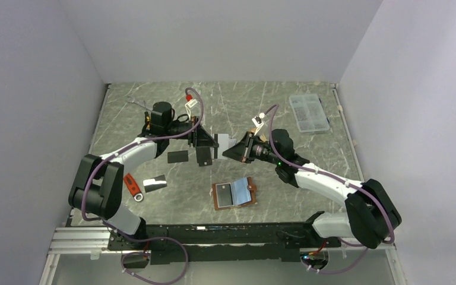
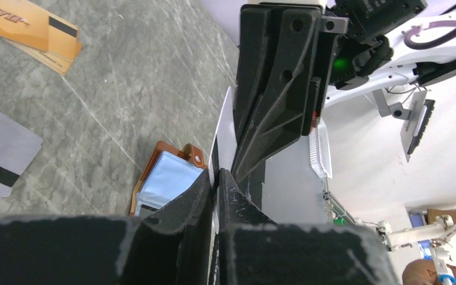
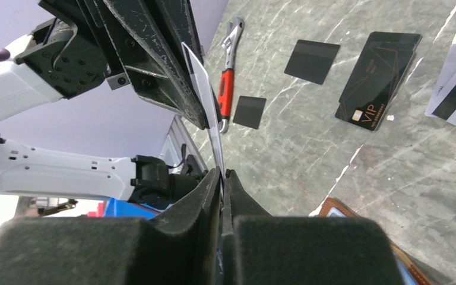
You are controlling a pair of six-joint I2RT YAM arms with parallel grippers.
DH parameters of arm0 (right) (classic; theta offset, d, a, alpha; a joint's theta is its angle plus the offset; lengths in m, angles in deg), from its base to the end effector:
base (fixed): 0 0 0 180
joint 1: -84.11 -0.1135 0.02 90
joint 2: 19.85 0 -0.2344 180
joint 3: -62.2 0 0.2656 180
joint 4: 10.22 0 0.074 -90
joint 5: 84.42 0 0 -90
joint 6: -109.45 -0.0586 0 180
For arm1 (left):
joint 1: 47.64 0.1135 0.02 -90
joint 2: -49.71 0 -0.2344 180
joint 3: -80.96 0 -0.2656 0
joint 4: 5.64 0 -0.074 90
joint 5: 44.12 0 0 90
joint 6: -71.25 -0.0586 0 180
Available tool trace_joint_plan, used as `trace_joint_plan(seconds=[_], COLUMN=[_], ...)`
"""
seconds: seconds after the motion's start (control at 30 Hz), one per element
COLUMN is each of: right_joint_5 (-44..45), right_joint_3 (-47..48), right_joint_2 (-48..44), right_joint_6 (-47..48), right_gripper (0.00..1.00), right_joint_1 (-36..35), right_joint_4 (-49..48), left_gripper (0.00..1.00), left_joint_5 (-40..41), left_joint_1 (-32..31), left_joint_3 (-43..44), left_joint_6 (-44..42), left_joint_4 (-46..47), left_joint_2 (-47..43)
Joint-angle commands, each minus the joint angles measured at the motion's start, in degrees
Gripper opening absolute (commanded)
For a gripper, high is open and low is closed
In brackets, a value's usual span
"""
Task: Put the credit cards into the card holder
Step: Pick up the credit card from the center of the board.
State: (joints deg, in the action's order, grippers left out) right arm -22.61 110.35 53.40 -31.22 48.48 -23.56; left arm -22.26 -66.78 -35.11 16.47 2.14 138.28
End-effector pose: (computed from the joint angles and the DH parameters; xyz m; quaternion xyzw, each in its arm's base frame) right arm 0.2407 0.2066 0.1997 -0.0539 0.7661 0.5564 0.3172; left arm 0.3102 -0.1652 0.2093 0.2374 0.7054 -0.6257 0.2335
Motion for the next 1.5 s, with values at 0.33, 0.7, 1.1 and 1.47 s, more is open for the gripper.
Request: trace_joint_plan(seconds=[0.33,0.7,1.1,1.47], right_joint_5=[-2.92,-7.44,-9.78,-9.67], right_joint_3=[0.71,0.13,0.39,2.76], right_joint_2=[0.89,3.11,1.94,0.13], right_joint_6=[-8.17,-11.02,-9.78,-5.44], right_gripper=[0.21,0.1,0.26,0.0], right_joint_1=[4.25,4.17,4.0,3.75], right_joint_4=[-17.34,-21.54,-17.09,-8.85], left_gripper=[0.04,0.02,0.0,0.14], left_joint_5=[-7.79,-7.46,-6.4,-4.14], left_joint_1=[-0.29,0.62,1.38,1.45], left_joint_3=[-2.0,-2.58,-2.72,-2.39], left_joint_6=[11.01,13.43,13.81,8.34], left_joint_4=[13.58,16.03,15.78,9.27], left_joint_2=[-1.05,-1.31,-1.51,-2.35])
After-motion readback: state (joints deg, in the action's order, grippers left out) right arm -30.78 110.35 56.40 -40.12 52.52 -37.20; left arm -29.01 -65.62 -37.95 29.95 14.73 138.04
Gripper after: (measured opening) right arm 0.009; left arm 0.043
